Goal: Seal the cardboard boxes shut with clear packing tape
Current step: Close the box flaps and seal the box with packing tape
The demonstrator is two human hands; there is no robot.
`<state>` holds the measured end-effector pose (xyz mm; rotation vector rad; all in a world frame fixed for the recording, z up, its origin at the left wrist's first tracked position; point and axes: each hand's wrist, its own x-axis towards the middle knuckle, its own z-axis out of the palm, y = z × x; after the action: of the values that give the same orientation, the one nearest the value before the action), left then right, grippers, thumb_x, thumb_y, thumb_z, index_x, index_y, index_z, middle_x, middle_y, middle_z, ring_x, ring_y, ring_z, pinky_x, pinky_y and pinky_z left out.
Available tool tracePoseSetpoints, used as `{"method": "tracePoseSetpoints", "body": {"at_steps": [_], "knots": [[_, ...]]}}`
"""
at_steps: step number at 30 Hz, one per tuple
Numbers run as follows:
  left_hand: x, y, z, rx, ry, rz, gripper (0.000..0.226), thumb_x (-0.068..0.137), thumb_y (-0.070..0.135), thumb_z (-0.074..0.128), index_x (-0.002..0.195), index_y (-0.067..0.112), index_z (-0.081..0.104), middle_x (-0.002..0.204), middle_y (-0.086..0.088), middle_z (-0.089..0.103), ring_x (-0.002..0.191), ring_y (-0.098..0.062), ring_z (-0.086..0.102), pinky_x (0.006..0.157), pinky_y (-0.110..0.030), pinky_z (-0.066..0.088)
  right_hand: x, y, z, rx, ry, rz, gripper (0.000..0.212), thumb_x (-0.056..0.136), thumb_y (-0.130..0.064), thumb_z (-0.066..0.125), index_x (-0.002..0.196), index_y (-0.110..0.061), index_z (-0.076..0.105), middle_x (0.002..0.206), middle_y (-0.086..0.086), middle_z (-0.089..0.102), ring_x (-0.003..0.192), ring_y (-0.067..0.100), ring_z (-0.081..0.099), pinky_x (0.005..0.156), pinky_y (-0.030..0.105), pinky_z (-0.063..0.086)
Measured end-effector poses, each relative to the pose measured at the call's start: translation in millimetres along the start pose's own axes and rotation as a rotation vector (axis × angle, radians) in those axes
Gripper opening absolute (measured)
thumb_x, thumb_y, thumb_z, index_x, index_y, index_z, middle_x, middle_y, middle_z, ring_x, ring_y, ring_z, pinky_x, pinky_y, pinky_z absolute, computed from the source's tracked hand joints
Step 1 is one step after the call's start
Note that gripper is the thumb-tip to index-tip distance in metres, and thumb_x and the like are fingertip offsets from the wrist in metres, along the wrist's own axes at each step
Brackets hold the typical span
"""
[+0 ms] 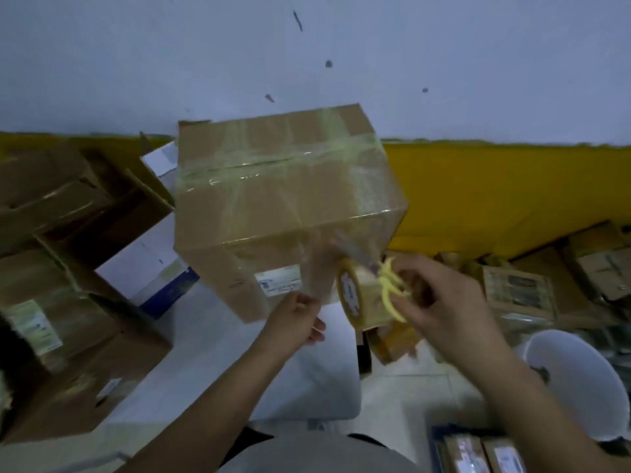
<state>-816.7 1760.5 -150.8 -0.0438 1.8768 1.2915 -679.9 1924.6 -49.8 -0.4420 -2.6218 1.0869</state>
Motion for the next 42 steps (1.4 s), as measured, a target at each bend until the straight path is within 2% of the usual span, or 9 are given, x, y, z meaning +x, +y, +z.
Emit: {"method": "tracePoseSetpoints", "body": {"at_steps": [5,9,14,17,20,24,29,38,42], "knots": [[-25.1,26.2,52.0,-0.112,0.06,0.229,0.048,0.097,0.038,0.061,0.136,0.024,0.036,0.112,-0.01,0.068,0.097,-0.022,0.068,0.092,-0.04,0.056,33.8,15.8,-56.3,-0.094,0.185,-0.063,0.021,0.082,-0.025,0.075,0.093,-0.031,0.058,0.082,-0.015,0.059,0.067,0.001,0.051,0.053,0.01,0.035],[-28.7,39.0,69.0,-0.099,0.074,0.252,0.07,0.094,0.041,0.066,0.15,0.03,0.025,0.141,-0.005,0.052,0.115,-0.018,0.056,0.083,-0.022,0.046,51.4,36.5,-74.1,-0.23,-0.055,-0.05,0.019,0.083,-0.054,0.066,0.084,-0.038,0.056,0.085,-0.012,0.054,0.076,-0.005,0.05,0.058,0.015,0.036],[-16.1,39.3,76.8,-0.105,0.069,0.276,0.059,0.091,0.045,0.069,0.14,0.04,0.036,0.145,0.001,0.047,0.127,-0.022,0.053,0.098,-0.037,0.049,57.5,64.3,-88.3,-0.288,-0.456,0.01,0.088,0.048,-0.105,0.036,0.101,-0.04,0.064,0.098,-0.008,0.058,0.087,0.007,0.057,0.074,0.03,0.046],[-8.9,39.3,78.2,-0.208,-0.014,0.238,0.027,0.096,0.032,0.067,0.116,0.043,0.052,0.131,-0.003,0.06,0.105,-0.021,0.065,0.079,-0.037,0.056,67.2,68.3,-89.9,-0.293,-0.628,0.067,0.086,0.044,-0.106,0.036,0.094,-0.044,0.067,0.1,-0.009,0.062,0.092,0.013,0.059,0.081,0.032,0.048],[1.4,32.3,73.0,-0.278,-0.05,0.216,0.026,0.097,0.019,0.066,0.118,0.033,0.059,0.124,-0.007,0.066,0.101,-0.024,0.069,0.084,-0.044,0.058,79.0,70.6,-83.8,-0.307,-0.729,0.117,0.072,0.053,-0.1,0.043,0.09,-0.045,0.069,0.094,-0.011,0.067,0.091,0.016,0.061,0.078,0.032,0.047],[9.2,30.6,57.4,-0.268,-0.108,0.19,0.024,0.095,0.02,0.066,0.118,0.028,0.065,0.111,-0.006,0.07,0.09,-0.021,0.069,0.075,-0.039,0.056,94.3,74.9,-72.8,-0.377,-0.846,0.159,0.088,0.059,-0.098,0.045,0.103,-0.026,0.072,0.1,0.005,0.069,0.089,0.024,0.063,0.072,0.031,0.045],[15.6,32.3,55.2,-0.177,-0.101,0.168,0.02,0.093,0.02,0.068,0.112,0.027,0.069,0.101,-0.001,0.071,0.089,-0.02,0.067,0.076,-0.036,0.054,107.1,80.3,-64.0,-0.386,-0.889,0.195,0.089,0.06,-0.096,0.053,0.1,-0.019,0.071,0.089,0.006,0.066,0.079,0.023,0.062,0.073,0.036,0.05],[17.7,22.7,57.5,-0.185,-0.154,0.199,0.025,0.096,0.022,0.067,0.121,0.022,0.067,0.11,-0.005,0.071,0.09,-0.018,0.068,0.068,-0.031,0.055,121.3,71.1,-52.7,-0.308,-0.937,0.242,0.038,0.083,-0.07,0.059,0.082,-0.032,0.069,0.067,-0.024,0.06,0.076,0.006,0.056,0.075,0.025,0.047],[17.8,20.5,60.2,-0.189,-0.163,0.188,0.024,0.096,0.022,0.066,0.12,0.023,0.067,0.102,0.0,0.07,0.084,-0.014,0.067,0.063,-0.026,0.055,125.1,68.9,-46.6,-0.384,-0.927,0.175,0.042,0.078,-0.075,0.059,0.093,-0.038,0.072,0.094,-0.019,0.064,0.09,0.007,0.057,0.079,0.028,0.044]]}}
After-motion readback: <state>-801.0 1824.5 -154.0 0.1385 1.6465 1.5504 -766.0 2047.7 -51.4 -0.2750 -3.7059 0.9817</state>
